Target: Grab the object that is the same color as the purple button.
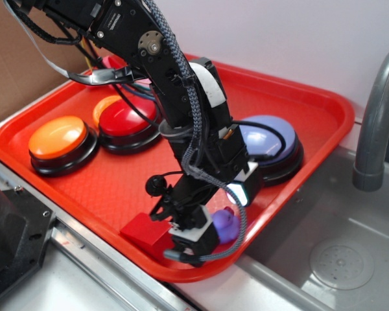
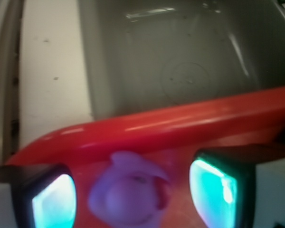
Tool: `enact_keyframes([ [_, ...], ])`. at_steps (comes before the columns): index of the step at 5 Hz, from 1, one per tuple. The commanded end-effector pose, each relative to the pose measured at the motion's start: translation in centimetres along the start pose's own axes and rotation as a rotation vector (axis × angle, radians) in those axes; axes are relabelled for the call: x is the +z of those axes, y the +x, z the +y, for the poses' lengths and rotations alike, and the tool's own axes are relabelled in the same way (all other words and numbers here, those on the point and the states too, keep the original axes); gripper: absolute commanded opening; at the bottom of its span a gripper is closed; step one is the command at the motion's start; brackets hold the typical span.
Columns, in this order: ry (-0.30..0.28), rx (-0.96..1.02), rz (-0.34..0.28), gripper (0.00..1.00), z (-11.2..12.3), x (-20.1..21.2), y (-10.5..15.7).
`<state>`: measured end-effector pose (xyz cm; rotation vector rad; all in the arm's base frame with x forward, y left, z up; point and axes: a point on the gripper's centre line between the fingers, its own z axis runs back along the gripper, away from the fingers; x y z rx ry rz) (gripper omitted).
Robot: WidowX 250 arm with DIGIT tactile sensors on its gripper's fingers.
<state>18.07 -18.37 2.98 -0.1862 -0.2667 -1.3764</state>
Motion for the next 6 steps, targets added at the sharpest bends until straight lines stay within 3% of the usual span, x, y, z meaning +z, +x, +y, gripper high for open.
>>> enact_keyframes([
  [1,0.020,-0.008,0.024,0.00,-0.6,-0.1,0.3],
  [3,0.019,0.033,-0.006,0.00,-0.4,0.4,0.5],
  [5,0.162,0.264,0.069,0.00,0.7,6.8,0.7],
  [6,0.202,0.388,0.110,0.00,1.2,8.9,0.0],
])
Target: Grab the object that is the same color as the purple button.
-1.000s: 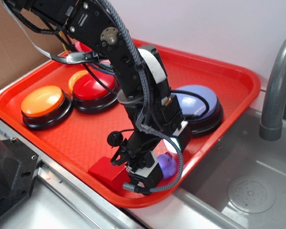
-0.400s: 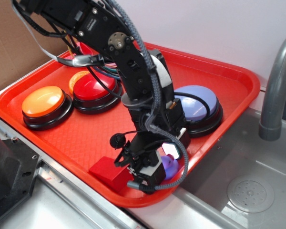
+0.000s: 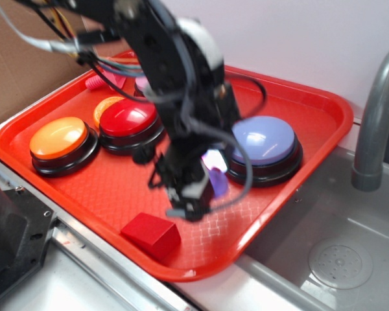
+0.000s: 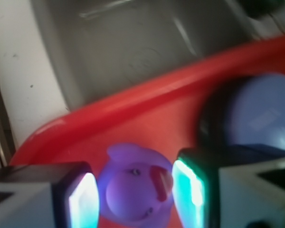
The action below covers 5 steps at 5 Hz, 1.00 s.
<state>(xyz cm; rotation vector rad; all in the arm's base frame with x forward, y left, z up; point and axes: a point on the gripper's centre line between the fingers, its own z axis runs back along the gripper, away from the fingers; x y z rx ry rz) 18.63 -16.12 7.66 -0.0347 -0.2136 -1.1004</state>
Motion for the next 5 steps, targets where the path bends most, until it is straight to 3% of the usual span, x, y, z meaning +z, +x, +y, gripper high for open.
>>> enact_keyframes([
  [1,0.090,0.369,0.090,0.00,1.6,7.0,-1.3],
  [2,0.032,0.631,0.121,0.00,2.2,9.8,-4.5],
  [4,0.097,1.108,0.121,0.00,1.9,12.7,-8.0],
  [5,0.110,1.172,0.137,0.00,2.3,12.4,-8.3],
])
